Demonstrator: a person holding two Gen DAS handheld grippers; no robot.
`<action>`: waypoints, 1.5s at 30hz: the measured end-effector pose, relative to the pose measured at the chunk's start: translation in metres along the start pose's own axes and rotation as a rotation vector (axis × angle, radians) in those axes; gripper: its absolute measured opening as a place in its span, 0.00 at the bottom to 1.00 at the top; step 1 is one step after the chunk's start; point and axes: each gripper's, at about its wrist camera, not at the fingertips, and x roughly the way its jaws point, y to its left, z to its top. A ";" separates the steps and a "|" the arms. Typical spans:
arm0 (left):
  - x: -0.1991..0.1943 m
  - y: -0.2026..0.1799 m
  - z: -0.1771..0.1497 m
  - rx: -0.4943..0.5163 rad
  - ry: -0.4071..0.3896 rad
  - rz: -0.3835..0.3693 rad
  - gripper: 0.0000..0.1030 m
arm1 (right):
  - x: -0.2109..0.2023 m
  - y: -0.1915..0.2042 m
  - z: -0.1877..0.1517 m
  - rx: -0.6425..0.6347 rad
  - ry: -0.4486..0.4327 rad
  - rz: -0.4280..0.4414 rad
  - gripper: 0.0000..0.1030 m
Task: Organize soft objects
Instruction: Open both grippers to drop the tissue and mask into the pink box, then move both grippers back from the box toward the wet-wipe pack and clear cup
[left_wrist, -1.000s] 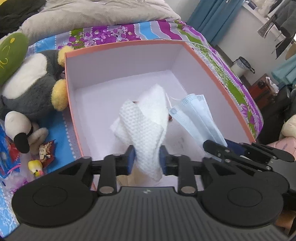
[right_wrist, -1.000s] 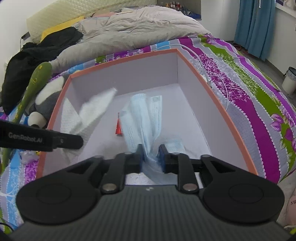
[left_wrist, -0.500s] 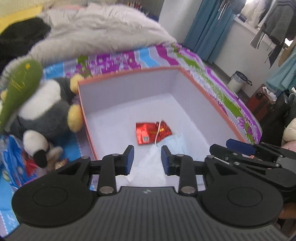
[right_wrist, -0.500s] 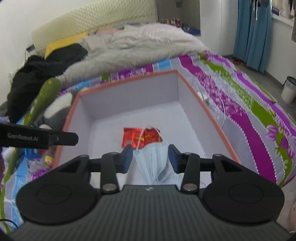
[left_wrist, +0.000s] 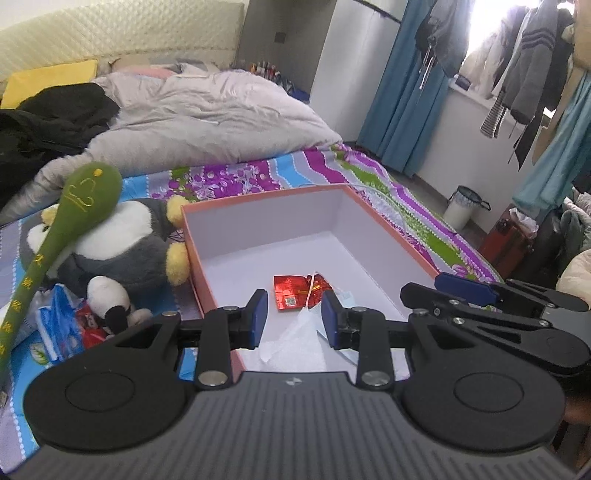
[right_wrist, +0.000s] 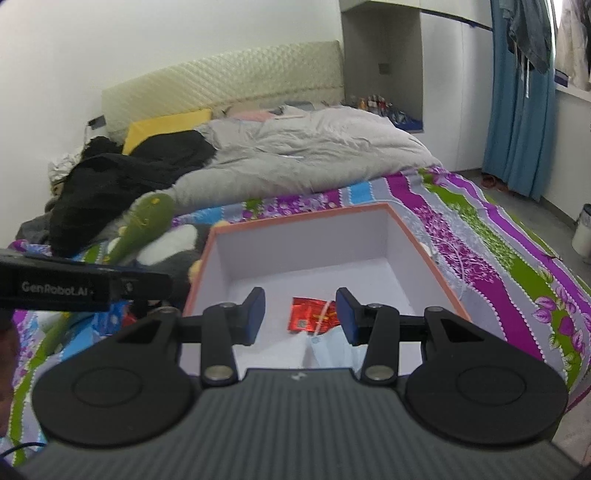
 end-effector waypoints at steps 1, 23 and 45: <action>-0.006 0.001 -0.002 -0.001 -0.011 0.002 0.36 | -0.003 0.003 -0.001 -0.004 -0.006 0.005 0.44; -0.073 0.025 -0.053 -0.074 -0.079 0.045 0.36 | -0.034 0.062 -0.031 -0.074 -0.050 0.101 0.44; -0.098 0.090 -0.109 -0.158 -0.048 0.143 0.36 | -0.031 0.120 -0.065 -0.130 -0.012 0.173 0.44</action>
